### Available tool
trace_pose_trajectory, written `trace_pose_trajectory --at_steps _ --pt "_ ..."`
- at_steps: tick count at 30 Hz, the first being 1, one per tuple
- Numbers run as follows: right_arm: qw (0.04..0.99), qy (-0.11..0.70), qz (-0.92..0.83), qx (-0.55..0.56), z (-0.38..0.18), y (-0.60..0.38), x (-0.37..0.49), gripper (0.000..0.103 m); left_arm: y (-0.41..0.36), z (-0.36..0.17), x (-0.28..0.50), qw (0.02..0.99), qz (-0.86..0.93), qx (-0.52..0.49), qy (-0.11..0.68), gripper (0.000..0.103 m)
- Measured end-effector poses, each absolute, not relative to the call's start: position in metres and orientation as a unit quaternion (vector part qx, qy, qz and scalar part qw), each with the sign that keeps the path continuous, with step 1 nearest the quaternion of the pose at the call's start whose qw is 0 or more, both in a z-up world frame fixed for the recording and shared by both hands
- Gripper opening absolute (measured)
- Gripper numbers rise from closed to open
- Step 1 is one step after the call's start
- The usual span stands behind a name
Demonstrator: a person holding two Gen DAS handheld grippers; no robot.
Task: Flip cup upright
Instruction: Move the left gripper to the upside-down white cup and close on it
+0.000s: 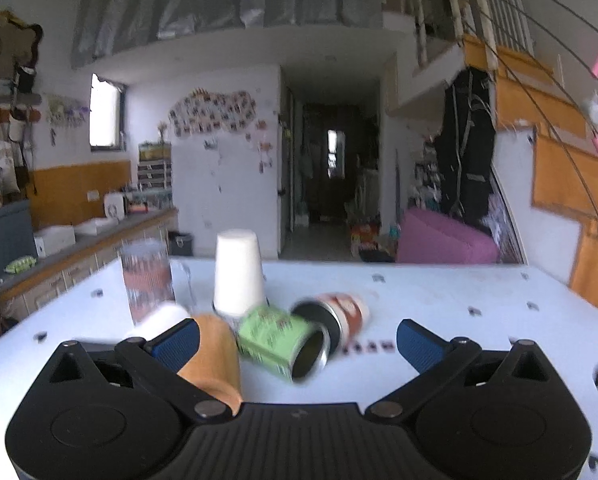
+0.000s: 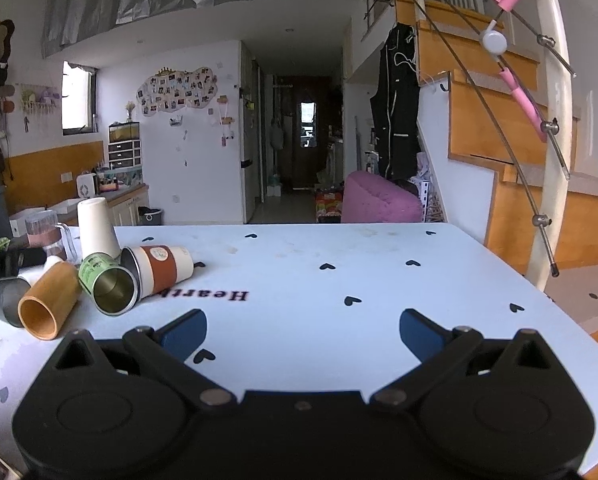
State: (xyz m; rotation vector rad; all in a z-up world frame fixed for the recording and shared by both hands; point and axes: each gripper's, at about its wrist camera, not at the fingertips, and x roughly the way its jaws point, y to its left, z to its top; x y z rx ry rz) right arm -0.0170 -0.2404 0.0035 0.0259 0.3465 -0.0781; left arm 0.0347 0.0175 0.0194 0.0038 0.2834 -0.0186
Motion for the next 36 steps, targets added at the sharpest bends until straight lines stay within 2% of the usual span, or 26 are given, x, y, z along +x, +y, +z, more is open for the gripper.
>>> trace_pose_trajectory --at_steps 11,15,24,33,36 --pt "0.986 0.164 -0.027 0.022 -0.002 -0.239 -0.017 0.103 0.035 0.023 0.135 0.989 0.035 -0.003 0.143 0.087" --pt "0.986 0.165 -0.022 0.021 -0.005 -0.237 -0.015 0.103 0.045 0.016 0.168 0.985 0.043 -0.011 0.167 0.082" --pt "0.985 0.173 -0.015 0.017 -0.013 -0.232 -0.010 0.103 0.072 0.002 0.228 0.972 0.078 -0.036 0.220 0.079" --pt "0.986 0.166 -0.011 0.007 -0.014 -0.228 -0.012 0.103 0.089 0.004 0.269 0.967 0.077 -0.053 0.236 0.079" --pt "0.986 0.166 -0.010 0.007 -0.016 -0.228 -0.012 0.103 0.085 0.004 0.273 0.969 0.079 -0.030 0.233 0.077"
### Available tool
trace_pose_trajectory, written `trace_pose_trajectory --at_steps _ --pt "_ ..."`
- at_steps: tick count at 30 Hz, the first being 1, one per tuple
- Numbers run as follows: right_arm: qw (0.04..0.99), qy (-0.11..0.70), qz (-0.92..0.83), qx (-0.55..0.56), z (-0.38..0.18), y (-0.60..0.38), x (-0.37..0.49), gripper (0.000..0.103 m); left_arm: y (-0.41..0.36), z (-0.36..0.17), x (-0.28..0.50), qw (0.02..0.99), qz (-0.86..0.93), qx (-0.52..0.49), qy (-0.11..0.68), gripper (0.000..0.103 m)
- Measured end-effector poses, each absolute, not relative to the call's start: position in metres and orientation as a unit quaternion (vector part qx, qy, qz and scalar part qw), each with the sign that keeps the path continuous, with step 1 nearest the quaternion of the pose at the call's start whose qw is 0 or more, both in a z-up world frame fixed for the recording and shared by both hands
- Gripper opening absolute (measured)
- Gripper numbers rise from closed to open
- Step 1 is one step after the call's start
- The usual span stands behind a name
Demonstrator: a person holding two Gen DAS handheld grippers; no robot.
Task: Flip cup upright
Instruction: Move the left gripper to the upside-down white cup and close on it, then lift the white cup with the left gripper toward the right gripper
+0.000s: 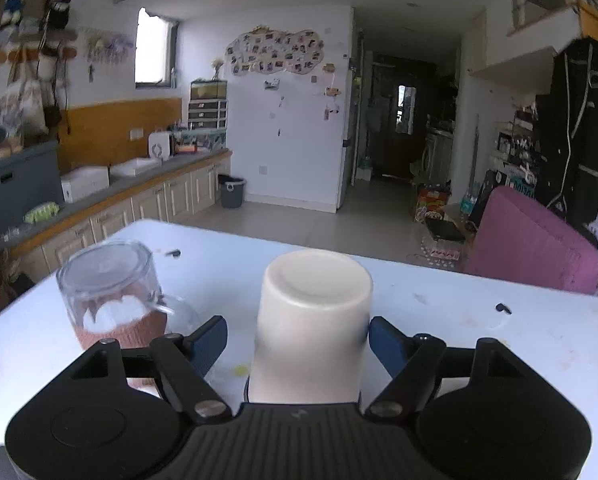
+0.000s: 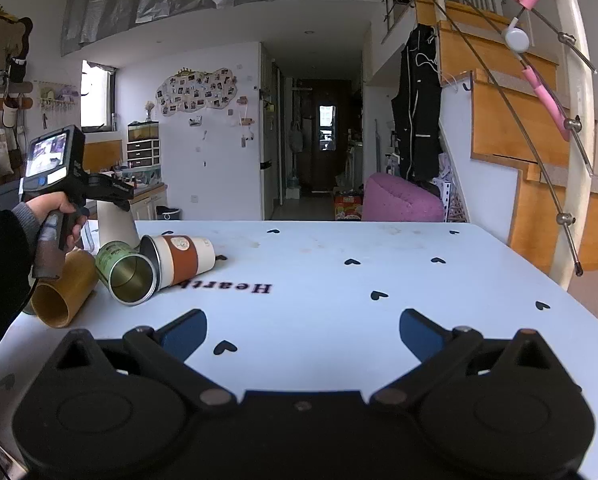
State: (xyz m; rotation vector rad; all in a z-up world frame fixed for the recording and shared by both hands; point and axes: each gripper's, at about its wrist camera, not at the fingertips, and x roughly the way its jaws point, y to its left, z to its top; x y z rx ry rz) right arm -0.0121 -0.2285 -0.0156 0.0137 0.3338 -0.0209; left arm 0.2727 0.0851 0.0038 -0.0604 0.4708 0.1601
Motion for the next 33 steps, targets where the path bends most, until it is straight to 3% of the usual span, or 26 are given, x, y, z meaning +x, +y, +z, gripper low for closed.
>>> trace_pose_trajectory --at_steps 3,17,33 --pt "0.986 0.167 -0.011 0.009 -0.017 -0.229 -0.012 0.103 0.082 0.002 0.273 0.969 0.068 -0.019 0.235 0.064" --pt "0.985 0.172 -0.011 0.019 -0.023 -0.233 -0.012 0.103 0.084 0.031 0.257 0.976 0.050 -0.023 0.209 0.063" --pt "0.985 0.171 -0.003 0.025 -0.023 -0.231 -0.011 0.103 0.042 0.083 0.172 0.986 -0.049 0.031 0.159 0.062"
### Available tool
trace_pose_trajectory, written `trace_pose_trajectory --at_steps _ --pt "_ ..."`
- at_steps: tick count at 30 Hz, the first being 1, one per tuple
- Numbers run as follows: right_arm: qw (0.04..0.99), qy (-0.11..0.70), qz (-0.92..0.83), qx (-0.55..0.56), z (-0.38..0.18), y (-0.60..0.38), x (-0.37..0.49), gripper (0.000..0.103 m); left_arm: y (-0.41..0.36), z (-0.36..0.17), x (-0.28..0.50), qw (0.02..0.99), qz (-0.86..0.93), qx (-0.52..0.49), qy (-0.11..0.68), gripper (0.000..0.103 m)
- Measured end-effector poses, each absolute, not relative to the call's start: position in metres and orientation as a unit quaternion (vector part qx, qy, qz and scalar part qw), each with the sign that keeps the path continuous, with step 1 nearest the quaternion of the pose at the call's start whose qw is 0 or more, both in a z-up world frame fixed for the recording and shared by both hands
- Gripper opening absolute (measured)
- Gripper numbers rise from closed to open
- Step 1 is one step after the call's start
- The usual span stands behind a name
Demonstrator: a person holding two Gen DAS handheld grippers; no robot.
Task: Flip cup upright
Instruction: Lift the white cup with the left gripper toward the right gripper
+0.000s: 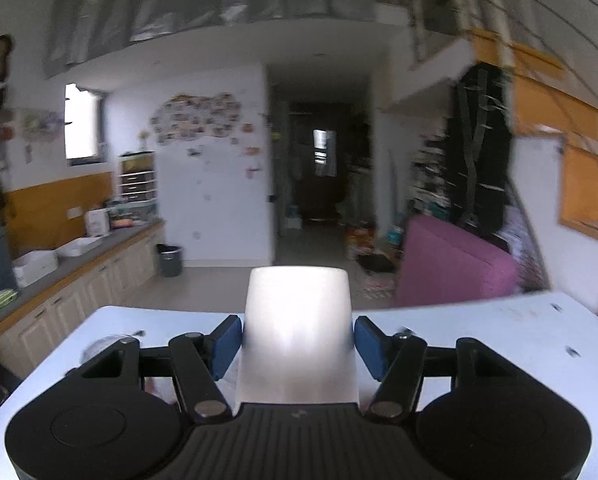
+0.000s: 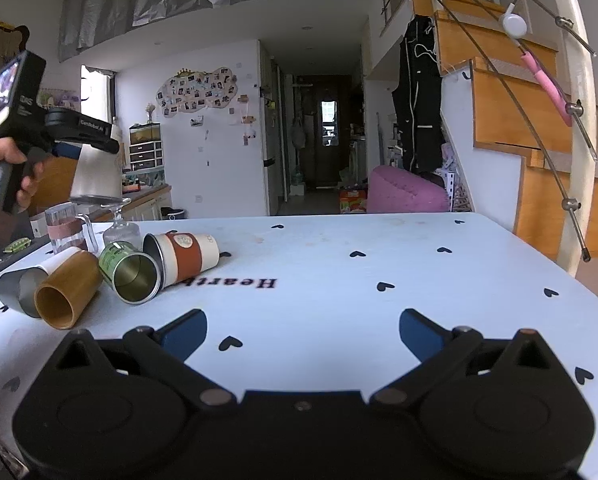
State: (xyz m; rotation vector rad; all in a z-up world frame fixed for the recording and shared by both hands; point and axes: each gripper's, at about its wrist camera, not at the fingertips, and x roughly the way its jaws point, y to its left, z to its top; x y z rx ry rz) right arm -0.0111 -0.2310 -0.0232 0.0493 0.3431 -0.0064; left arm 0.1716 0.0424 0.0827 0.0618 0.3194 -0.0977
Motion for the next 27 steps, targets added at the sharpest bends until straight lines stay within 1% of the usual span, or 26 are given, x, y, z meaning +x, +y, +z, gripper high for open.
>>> trace_pose_trajectory --at_steps 6,16,21,27 --pt "0.985 0.170 -0.007 0.031 -0.023 -0.235 -0.011 0.103 0.003 0.058 0.142 0.965 -0.151 0.056 0.208 0.062" --pt "0.985 0.159 -0.031 0.055 -0.021 -0.252 -0.020 0.103 -0.035 -0.014 0.098 0.923 -0.264 0.041 0.277 0.061" --pt "0.984 0.163 -0.036 0.068 -0.022 -0.258 -0.019 0.103 -0.047 -0.029 0.076 0.920 -0.275 0.042 0.274 0.061" --pt "0.981 0.180 -0.014 0.076 -0.024 -0.255 -0.014 0.103 -0.050 -0.035 0.049 0.928 -0.275 0.059 0.244 0.061"
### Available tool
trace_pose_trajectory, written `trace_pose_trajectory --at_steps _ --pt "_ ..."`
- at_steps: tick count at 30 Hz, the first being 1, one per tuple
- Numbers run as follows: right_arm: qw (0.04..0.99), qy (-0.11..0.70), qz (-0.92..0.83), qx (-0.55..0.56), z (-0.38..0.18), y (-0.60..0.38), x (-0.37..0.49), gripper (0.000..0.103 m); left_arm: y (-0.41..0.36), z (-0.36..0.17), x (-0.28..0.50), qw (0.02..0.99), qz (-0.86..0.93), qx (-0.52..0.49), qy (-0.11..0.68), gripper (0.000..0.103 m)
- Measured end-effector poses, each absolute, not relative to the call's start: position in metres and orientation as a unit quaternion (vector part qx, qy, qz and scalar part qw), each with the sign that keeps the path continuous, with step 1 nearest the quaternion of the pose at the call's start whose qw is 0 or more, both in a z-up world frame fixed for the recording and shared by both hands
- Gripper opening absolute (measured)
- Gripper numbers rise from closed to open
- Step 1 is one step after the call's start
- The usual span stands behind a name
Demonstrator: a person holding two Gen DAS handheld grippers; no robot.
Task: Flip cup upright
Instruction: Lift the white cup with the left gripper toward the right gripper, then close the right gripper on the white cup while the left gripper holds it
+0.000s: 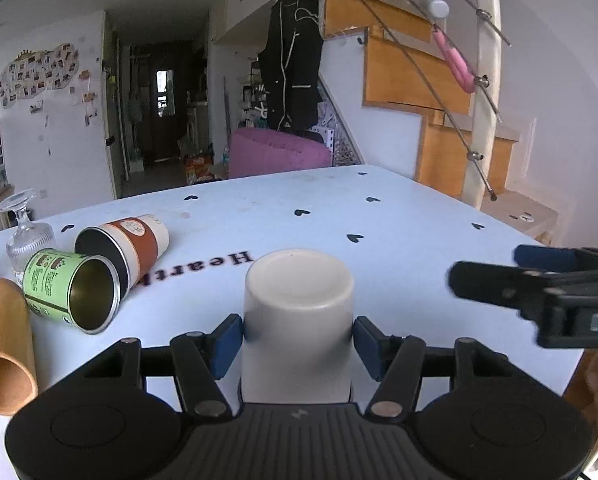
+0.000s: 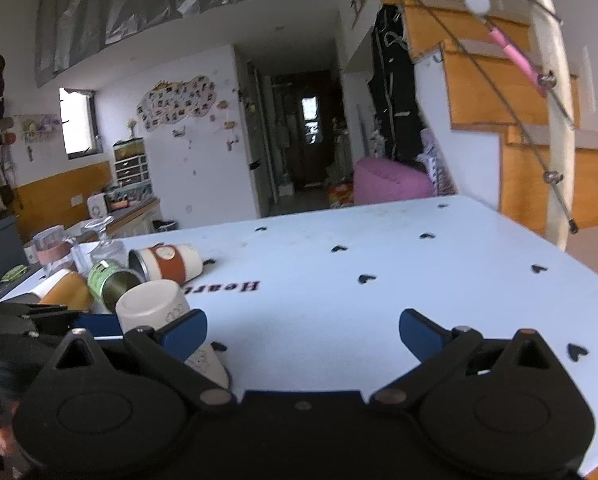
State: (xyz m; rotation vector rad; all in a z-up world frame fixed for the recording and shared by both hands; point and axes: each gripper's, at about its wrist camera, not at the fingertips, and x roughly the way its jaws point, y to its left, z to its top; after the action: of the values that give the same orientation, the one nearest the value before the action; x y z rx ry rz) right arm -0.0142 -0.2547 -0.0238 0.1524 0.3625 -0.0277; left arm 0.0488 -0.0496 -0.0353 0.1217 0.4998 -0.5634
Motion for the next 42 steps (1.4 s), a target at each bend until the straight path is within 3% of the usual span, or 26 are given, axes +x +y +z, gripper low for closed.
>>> trace_pose_trajectory --at_steps 7,8,11,17,21,24,28,29,42 --pt "0.975 0.200 0.009 0.099 -0.028 -0.258 -0.010 0.103 -0.049 -0.031 0.053 0.925 -0.284 0.057 0.246 0.063" --pt "0.975 0.198 0.017 0.099 -0.028 -0.258 -0.012 0.101 -0.048 -0.029 0.054 0.925 -0.284 0.055 0.245 0.067" --pt "0.974 0.202 0.038 0.100 -0.029 -0.262 -0.017 0.081 -0.045 -0.019 0.057 0.928 -0.281 0.048 0.239 0.075" --pt "0.962 0.245 0.101 0.064 -0.044 -0.240 -0.017 0.023 -0.055 -0.006 0.081 0.916 -0.293 0.030 0.273 0.075" --pt "0.940 0.289 0.177 0.050 -0.064 -0.212 -0.005 0.006 -0.065 -0.008 0.092 0.910 -0.294 0.029 0.291 0.071" --pt "0.928 0.303 0.211 0.058 -0.073 -0.200 0.007 0.005 -0.068 -0.011 0.098 0.907 -0.292 0.027 0.301 0.059" --pt "0.922 0.314 0.217 0.071 -0.083 -0.193 0.024 0.005 -0.064 -0.011 0.092 0.907 -0.297 0.027 0.297 0.059" --pt "0.922 0.316 0.213 0.075 -0.085 -0.194 0.027 0.000 -0.061 -0.010 0.088 0.909 -0.298 0.029 0.290 0.059" --pt "0.926 0.315 0.183 0.096 -0.083 -0.201 0.025 0.003 -0.006 -0.016 0.031 0.924 -0.288 0.018 0.250 0.059"
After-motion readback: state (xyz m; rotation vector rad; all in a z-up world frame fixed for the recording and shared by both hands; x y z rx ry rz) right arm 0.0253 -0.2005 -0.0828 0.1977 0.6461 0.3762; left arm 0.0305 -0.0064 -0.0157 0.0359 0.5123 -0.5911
